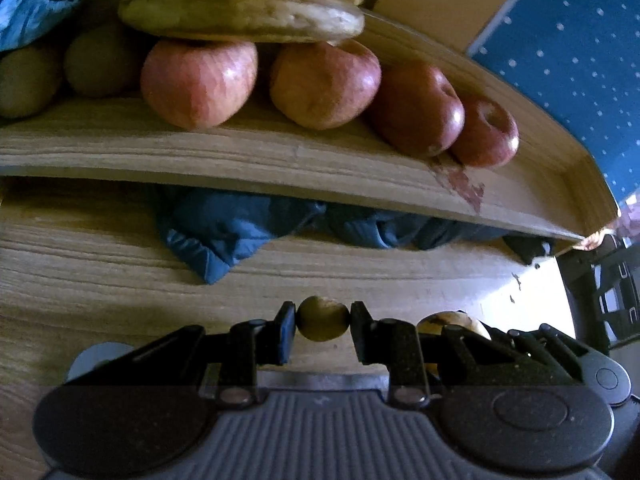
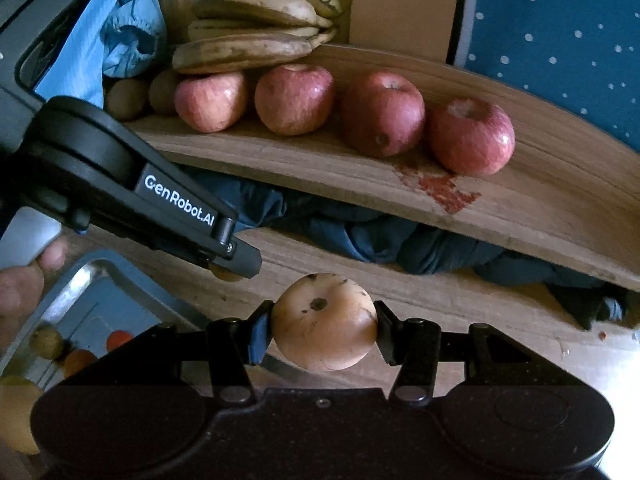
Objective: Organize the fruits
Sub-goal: 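Carry the striped fruit in the right gripper while the left carries the brown fruit over the tray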
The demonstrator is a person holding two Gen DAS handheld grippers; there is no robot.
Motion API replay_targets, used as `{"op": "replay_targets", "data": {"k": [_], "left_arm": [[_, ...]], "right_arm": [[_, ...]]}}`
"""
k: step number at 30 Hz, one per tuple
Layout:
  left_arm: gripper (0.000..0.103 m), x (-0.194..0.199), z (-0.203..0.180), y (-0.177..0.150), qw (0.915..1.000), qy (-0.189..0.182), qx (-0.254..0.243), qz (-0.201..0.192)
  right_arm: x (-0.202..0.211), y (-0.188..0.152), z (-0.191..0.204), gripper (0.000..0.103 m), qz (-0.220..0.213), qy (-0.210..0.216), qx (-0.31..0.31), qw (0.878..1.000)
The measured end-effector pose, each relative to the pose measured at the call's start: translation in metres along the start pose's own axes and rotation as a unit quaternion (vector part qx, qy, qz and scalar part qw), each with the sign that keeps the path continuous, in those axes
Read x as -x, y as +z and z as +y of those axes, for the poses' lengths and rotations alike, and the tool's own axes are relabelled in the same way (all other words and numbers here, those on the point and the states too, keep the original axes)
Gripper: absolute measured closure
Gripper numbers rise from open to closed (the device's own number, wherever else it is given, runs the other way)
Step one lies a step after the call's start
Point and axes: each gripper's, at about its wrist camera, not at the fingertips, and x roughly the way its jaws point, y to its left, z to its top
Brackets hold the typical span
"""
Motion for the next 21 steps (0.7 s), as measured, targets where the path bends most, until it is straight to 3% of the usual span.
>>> {"op": "replay_targets", "data": {"k": [21], "left_arm": [[0.071, -0.004, -0.039, -0.021, 0.9925, -0.050, -0.106, 0.035]], "right_arm": [[0.043, -0.045, 0.011, 0.050, 0.013, -0.067, -0.066, 0.995]]}}
